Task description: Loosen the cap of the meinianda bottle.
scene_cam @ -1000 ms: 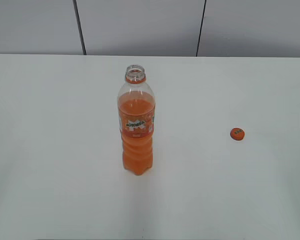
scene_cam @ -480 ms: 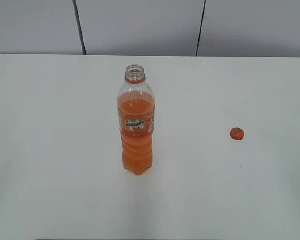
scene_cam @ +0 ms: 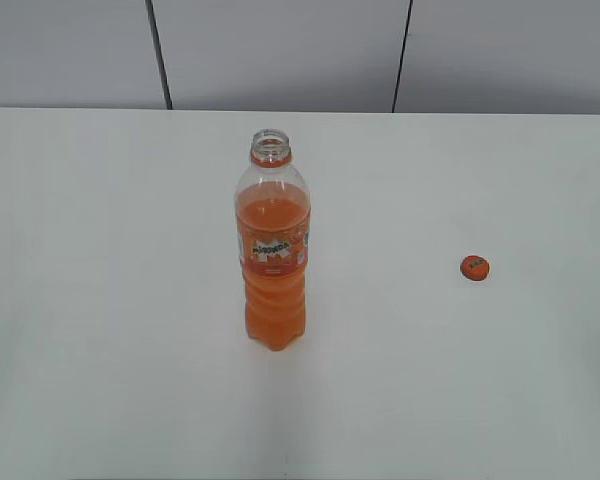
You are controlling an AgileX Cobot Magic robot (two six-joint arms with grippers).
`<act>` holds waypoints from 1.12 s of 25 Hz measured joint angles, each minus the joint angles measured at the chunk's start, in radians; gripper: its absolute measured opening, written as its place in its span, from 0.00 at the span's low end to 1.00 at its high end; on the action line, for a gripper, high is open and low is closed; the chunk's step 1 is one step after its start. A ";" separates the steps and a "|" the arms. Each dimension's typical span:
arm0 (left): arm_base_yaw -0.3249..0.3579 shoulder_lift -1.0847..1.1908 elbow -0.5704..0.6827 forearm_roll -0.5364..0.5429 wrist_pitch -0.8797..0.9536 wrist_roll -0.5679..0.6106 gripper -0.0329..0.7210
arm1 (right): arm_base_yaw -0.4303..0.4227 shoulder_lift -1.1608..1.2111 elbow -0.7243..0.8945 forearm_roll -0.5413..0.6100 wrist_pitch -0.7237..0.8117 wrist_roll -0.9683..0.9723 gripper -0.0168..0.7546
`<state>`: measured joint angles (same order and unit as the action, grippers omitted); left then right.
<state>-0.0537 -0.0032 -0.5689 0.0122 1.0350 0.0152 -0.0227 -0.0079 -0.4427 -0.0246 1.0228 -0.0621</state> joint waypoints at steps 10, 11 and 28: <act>0.001 0.000 0.000 -0.001 0.000 0.000 0.69 | 0.000 0.000 0.000 0.000 0.000 0.000 0.78; 0.001 0.000 0.000 0.000 0.000 0.000 0.68 | 0.000 0.000 0.000 0.000 0.000 0.000 0.78; 0.001 0.000 0.000 -0.004 0.000 0.000 0.62 | -0.013 0.000 0.000 0.000 0.000 0.000 0.78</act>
<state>-0.0529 -0.0032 -0.5689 0.0079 1.0350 0.0152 -0.0361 -0.0079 -0.4427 -0.0246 1.0228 -0.0621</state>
